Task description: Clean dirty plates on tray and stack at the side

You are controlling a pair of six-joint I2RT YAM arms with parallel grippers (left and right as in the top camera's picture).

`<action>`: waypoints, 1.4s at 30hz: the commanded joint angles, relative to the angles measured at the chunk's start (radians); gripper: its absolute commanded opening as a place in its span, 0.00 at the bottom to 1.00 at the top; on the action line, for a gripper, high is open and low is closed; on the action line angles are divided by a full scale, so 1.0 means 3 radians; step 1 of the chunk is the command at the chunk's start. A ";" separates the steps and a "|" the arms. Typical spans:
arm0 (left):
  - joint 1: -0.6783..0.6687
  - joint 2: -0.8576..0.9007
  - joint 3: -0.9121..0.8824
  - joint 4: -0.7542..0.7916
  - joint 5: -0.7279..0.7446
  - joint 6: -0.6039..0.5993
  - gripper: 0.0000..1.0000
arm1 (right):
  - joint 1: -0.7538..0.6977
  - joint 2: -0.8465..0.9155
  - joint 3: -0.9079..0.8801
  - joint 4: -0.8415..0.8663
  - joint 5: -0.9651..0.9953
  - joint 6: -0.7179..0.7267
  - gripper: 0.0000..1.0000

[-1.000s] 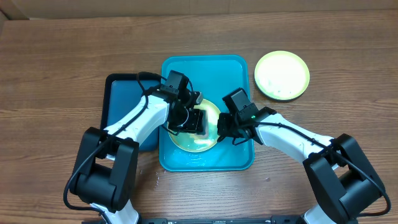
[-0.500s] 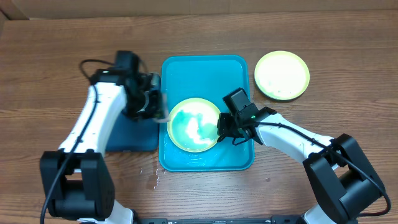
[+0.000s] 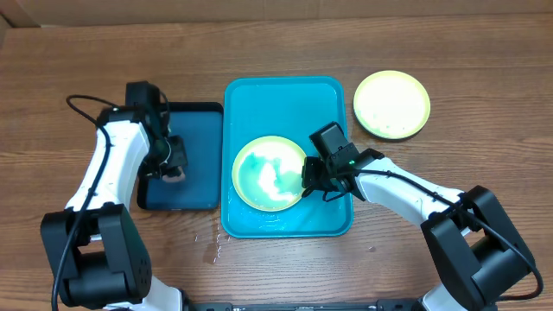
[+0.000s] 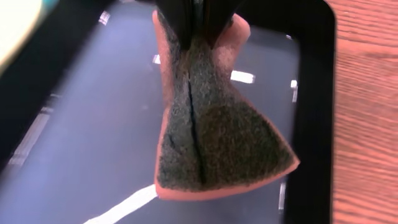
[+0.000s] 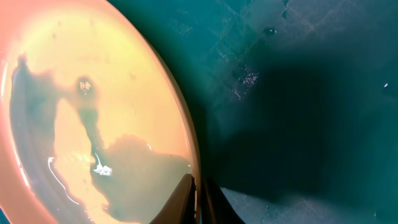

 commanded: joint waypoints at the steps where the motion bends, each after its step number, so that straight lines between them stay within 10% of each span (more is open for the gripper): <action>1: 0.0009 -0.0060 -0.0196 0.0131 -0.0292 -0.0092 0.04 | 0.0019 0.0015 -0.0005 0.0022 -0.0015 -0.0001 0.07; 9: 0.0009 -0.0060 -0.0397 0.0313 -0.0277 -0.0092 0.06 | 0.0019 0.0015 -0.0005 0.0025 -0.0015 0.0000 0.07; 11: 0.0009 -0.0060 -0.0357 0.0285 -0.0181 -0.0092 0.51 | 0.0019 0.0015 -0.0005 0.0032 -0.0015 0.0000 0.07; 13: 0.0009 -0.0067 -0.0285 0.0202 -0.0050 -0.0089 0.65 | 0.0019 0.0015 -0.0005 0.0032 -0.0015 0.0000 0.07; 22: 0.0048 -0.0486 0.0289 -0.0120 0.0142 -0.0196 0.73 | 0.0019 0.0015 -0.0005 0.0031 -0.0015 0.0000 0.16; 28: 0.0336 -0.1038 0.0443 -0.0123 0.0142 -0.0498 1.00 | 0.0019 0.0015 -0.0005 0.0031 -0.0015 0.0000 0.19; 42: 0.0838 -0.1344 0.0441 -0.0177 0.0130 -0.0552 1.00 | 0.0019 0.0017 -0.0005 0.0273 0.0174 -0.0001 0.28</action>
